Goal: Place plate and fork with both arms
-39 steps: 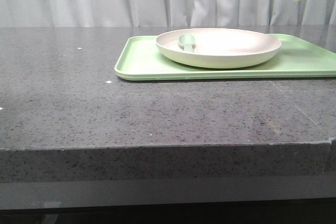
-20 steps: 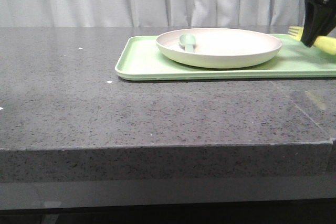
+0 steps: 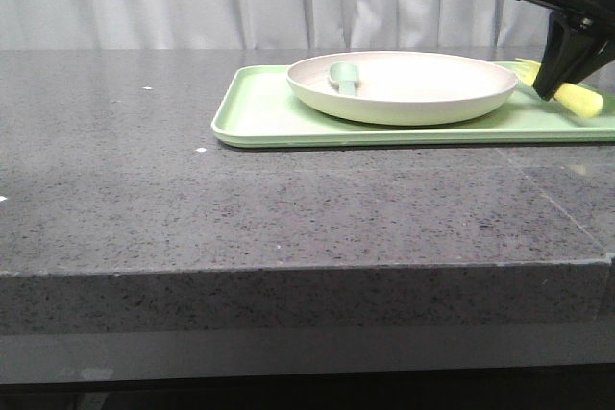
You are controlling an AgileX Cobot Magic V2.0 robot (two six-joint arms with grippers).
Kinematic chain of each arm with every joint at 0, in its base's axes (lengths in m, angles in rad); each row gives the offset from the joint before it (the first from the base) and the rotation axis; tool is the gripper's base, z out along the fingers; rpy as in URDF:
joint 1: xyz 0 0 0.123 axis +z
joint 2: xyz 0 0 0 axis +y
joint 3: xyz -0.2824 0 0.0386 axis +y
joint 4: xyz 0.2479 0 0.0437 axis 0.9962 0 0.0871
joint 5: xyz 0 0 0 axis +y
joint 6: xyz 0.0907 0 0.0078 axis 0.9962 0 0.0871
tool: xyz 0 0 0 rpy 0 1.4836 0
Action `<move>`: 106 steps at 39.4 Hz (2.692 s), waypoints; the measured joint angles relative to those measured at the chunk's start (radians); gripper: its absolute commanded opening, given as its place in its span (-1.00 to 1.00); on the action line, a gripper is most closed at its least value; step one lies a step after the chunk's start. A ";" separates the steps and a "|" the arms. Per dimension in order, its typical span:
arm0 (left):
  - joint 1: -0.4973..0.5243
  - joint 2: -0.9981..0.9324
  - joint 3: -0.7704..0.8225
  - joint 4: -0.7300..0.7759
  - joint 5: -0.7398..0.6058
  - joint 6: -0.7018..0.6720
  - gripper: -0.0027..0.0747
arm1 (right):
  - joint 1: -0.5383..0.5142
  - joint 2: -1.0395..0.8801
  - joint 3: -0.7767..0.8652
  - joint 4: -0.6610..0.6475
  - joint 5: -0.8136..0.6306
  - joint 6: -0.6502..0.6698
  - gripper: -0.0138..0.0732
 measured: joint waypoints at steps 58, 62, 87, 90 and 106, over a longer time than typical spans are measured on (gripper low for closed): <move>0.000 0.000 0.000 0.000 -0.004 0.000 0.04 | 0.042 -0.263 0.029 -0.161 0.110 -0.002 0.41; 0.000 0.000 0.000 0.000 -0.004 0.000 0.04 | 0.080 -0.369 0.084 -0.196 0.118 -0.002 0.41; 0.000 0.000 0.000 0.000 -0.004 0.000 0.05 | 0.117 -1.013 0.592 -0.211 -0.053 -0.004 0.41; 0.000 0.000 0.000 0.000 -0.009 0.000 0.05 | 0.117 -1.073 0.645 -0.211 -0.084 -0.006 0.41; 0.000 0.000 0.000 0.000 -0.033 0.000 0.04 | 0.117 -1.296 0.892 -0.211 -0.268 -0.006 0.41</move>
